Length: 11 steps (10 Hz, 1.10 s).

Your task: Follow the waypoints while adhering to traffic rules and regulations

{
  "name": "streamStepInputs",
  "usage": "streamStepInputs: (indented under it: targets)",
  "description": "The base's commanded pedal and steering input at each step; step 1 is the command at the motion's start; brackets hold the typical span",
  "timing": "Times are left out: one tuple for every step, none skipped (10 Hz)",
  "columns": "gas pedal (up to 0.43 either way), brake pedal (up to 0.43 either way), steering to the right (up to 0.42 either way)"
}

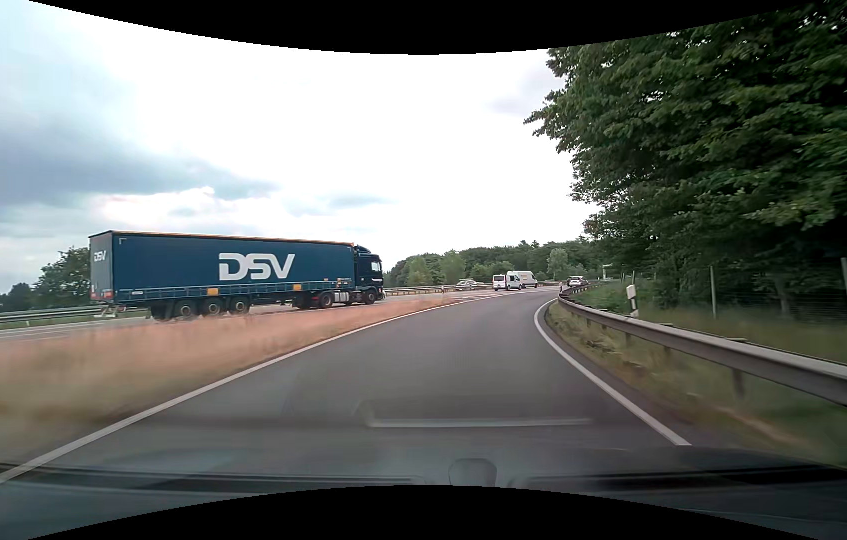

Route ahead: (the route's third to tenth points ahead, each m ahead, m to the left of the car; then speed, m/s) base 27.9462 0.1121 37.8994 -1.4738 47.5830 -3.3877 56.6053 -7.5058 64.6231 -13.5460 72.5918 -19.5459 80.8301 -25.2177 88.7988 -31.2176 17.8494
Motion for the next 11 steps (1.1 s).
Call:
streamStepInputs:
  targets:
    - [0.189, 0.0, 0.054]
    - [0.197, 0.0, 0.054]
    - [0.209, 0.0, 0.055]
    - [0.209, 0.0, 0.058]
    - [0.209, 0.0, 0.058]
    - [0.209, 0.0, 0.059]
    - [0.22, 0.0, 0.06]
    - [0.22, 0.0, 0.061]
    - [0.22, 0.0, 0.06]
    - [0.228, 0.0, 0.06]
    - [0.228, 0.0, 0.06]
